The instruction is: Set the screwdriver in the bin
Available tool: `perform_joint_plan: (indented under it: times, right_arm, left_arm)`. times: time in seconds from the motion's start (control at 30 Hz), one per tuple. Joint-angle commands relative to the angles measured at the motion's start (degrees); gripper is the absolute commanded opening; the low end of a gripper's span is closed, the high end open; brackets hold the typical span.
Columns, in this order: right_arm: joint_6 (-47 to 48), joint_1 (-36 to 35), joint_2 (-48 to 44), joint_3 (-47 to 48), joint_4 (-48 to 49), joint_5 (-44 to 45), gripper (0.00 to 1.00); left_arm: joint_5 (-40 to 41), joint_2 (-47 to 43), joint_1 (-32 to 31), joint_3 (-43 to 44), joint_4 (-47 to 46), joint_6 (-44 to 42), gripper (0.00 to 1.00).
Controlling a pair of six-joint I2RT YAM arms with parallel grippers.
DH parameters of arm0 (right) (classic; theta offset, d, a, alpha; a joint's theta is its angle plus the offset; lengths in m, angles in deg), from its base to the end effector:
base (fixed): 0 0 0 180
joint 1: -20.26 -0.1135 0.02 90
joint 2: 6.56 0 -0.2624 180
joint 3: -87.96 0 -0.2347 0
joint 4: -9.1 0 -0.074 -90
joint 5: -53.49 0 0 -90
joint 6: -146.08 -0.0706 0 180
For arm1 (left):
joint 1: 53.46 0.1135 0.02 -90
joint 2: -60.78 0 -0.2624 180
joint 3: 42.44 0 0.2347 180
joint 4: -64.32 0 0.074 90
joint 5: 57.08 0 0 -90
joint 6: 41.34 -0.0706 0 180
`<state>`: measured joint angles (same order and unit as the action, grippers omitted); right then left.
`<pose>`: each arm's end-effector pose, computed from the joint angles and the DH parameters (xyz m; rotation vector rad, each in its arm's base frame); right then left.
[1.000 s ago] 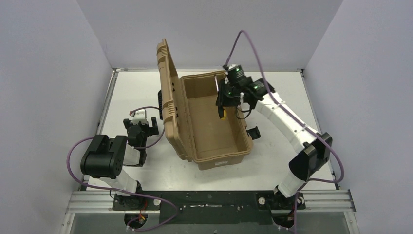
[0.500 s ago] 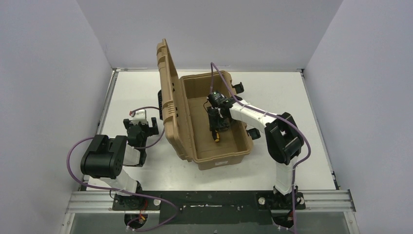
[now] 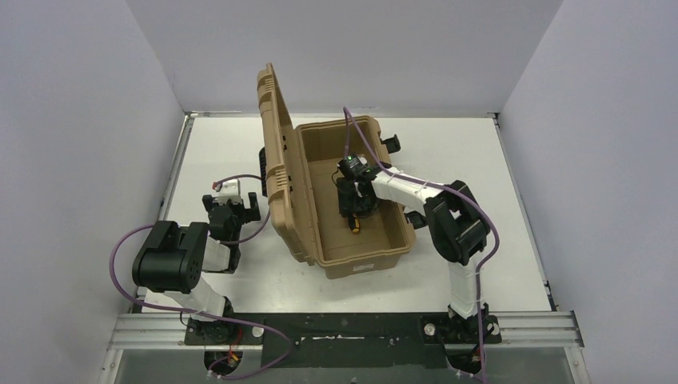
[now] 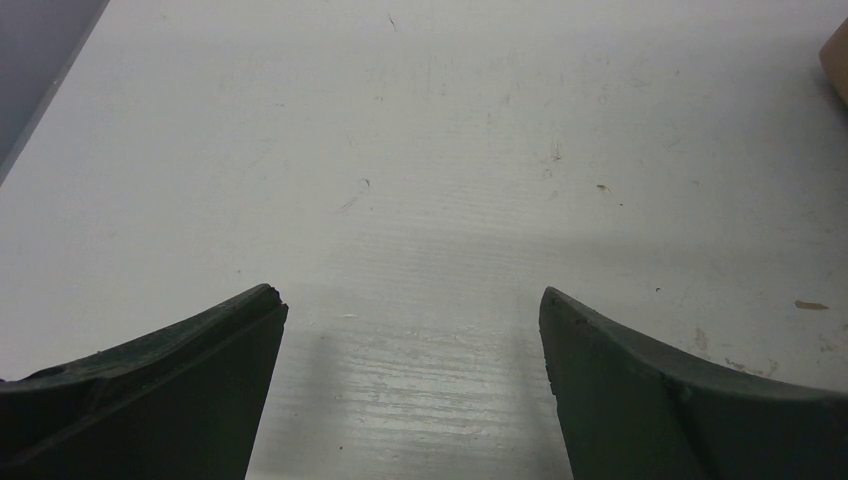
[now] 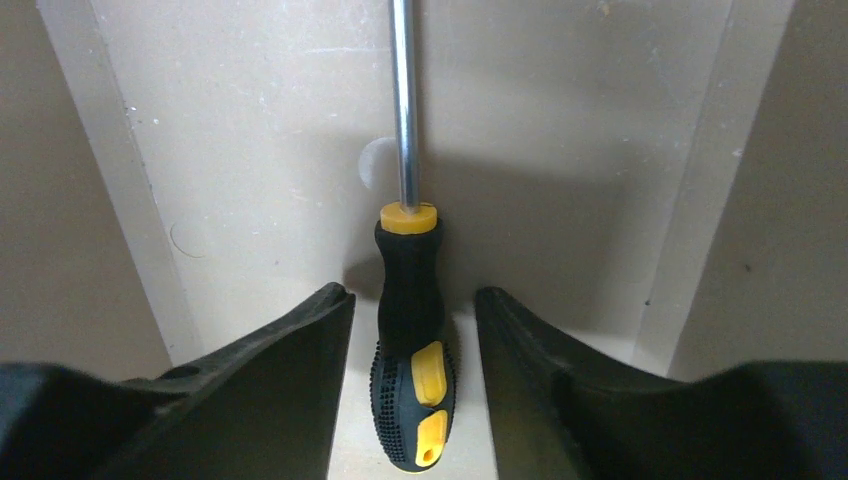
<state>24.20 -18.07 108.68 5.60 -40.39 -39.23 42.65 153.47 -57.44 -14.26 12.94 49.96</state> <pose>0.3210 0.2581 0.1468 -0.1720 2.8112 0.3829 0.2733 -0.0071 0.1311 -0.0792 1.7957 0.0869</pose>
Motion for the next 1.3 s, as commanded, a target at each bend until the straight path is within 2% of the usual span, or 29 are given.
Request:
perform_joint_plan:
  times: [0.0,0.13,0.27,0.3,0.57,0.7,0.9,1.03,1.27]
  right_arm:
    - [-0.8,-0.3,-2.8,1.0,1.4,4.6,0.53]
    - [0.3,-0.4,-6.2,4.1,-0.5,6.3,0.67]
    - [4.3,-0.4,-11.0,7.4,-0.2,7.2,0.98]
    - [5.6,-0.4,-12.2,8.2,-0.2,7.7,1.0]
    - [16.6,0.8,-25.9,8.0,5.4,12.6,1.0]
    - [18.5,6.5,-34.0,1.5,11.3,17.2,1.0]
    - [19.9,19.7,-46.8,-19.7,25.0,20.1,1.0]
    - [21.1,27.6,-53.1,-34.5,33.8,17.7,1.0]
    - [23.9,33.6,-58.7,-57.6,51.8,14.2,1.0]
  left_arm:
    - [-0.8,-0.4,0.5,1.2,-3.0,0.5,0.97]
    - [-0.9,-0.3,0.5,1.2,-3.1,0.4,0.97]
    - [-0.9,-0.3,0.5,1.2,-3.2,0.4,0.97]
    - [-0.9,-0.3,0.5,1.2,-3.2,0.4,0.97]
    - [-0.9,-0.3,0.4,1.2,-3.1,0.4,0.97]
    - [-0.9,-0.4,0.4,1.2,-3.0,0.4,0.97]
    - [-0.7,-0.5,0.4,1.3,-2.6,0.5,0.97]
    - [-0.7,-0.5,0.4,1.3,-2.4,0.5,0.97]
    - [-0.8,-1.0,0.4,1.5,-1.1,0.8,0.97]
